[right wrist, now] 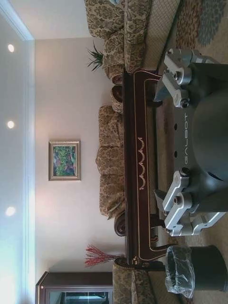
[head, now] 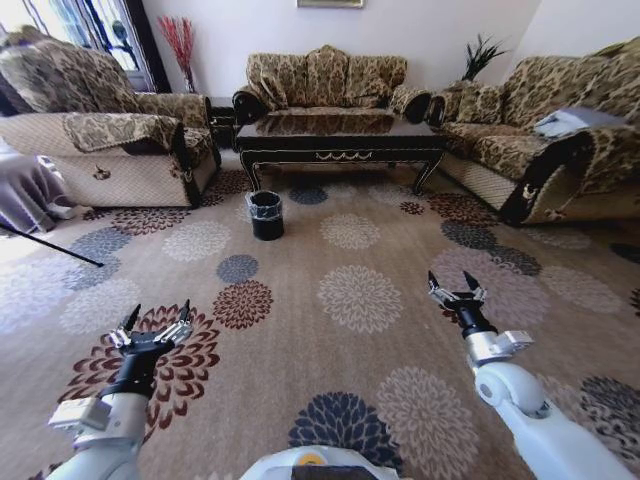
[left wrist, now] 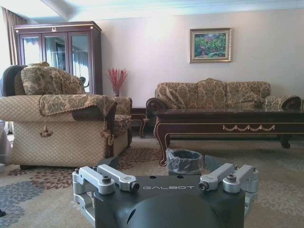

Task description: Move to the front of the table and pick up the trash from the floor, then place it into the trash bin.

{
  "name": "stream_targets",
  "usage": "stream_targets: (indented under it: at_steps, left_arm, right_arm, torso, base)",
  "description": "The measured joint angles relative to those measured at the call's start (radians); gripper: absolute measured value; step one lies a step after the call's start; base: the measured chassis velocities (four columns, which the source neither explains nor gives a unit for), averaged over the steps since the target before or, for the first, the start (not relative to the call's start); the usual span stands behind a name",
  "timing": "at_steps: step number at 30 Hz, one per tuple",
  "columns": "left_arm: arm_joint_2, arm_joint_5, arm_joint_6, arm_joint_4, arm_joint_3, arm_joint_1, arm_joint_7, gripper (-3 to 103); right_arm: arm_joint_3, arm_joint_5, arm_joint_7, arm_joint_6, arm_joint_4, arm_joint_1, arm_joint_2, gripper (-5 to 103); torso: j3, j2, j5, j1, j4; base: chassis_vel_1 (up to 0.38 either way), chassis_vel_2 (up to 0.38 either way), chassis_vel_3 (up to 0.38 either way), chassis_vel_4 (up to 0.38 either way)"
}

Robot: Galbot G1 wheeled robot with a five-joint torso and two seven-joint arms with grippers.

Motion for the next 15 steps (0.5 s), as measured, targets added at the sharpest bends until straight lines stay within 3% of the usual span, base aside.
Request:
stream_targets:
  at_steps: [15]
  left_arm:
    - [0.004,0.0,0.037,0.0,-0.001,-0.016,-0.024,100]
  right_arm:
    - [-0.011,0.0,0.003,0.009,-0.006,0.011,0.006,100]
  torso:
    - [0.0,0.0,0.0,0.0,0.0003]
  base:
    - [-0.021,0.026,0.027,-0.019]
